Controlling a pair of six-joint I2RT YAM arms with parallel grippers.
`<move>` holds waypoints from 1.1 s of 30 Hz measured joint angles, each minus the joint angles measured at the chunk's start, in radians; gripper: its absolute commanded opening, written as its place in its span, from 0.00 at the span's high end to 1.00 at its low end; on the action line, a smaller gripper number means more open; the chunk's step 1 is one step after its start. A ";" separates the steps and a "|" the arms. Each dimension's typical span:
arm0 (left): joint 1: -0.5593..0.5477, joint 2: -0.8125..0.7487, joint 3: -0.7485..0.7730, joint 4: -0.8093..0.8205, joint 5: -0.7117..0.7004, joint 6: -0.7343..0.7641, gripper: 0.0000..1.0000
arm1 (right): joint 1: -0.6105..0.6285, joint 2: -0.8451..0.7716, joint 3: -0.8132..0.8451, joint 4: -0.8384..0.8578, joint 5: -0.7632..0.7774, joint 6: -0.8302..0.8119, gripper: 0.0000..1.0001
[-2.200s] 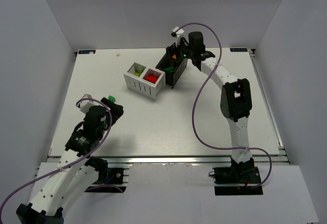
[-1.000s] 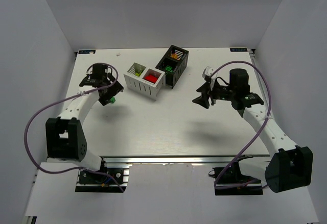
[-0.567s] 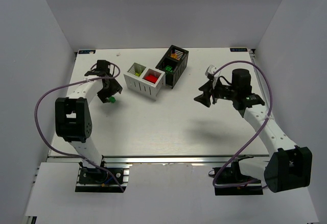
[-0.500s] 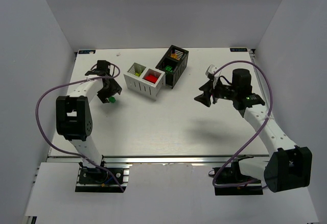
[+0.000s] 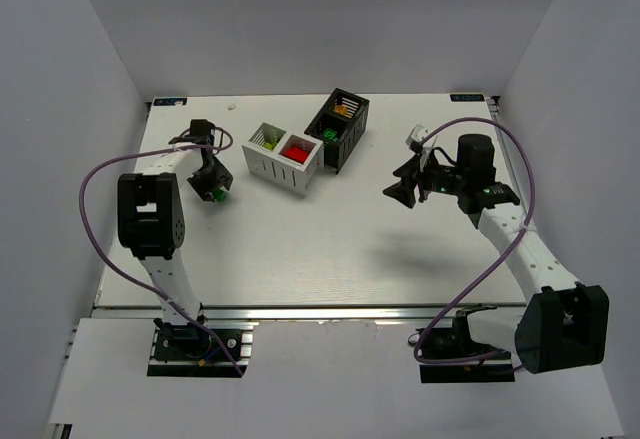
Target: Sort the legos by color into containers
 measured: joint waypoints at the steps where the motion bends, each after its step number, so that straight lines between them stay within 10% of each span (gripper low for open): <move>1: 0.002 0.005 0.001 0.003 0.000 0.001 0.47 | -0.002 0.000 0.000 0.000 0.000 0.001 0.37; 15: 0.004 -0.026 -0.037 0.074 0.052 -0.005 1.00 | -0.012 0.000 0.000 -0.005 -0.001 0.001 0.42; 25: -0.096 -0.491 -0.279 0.304 0.287 -0.023 1.00 | -0.025 0.000 0.000 -0.021 -0.024 0.003 1.00; 33: -0.257 -0.549 -0.282 0.475 0.393 -0.059 1.00 | -0.031 -0.001 0.000 -0.031 -0.040 0.005 1.00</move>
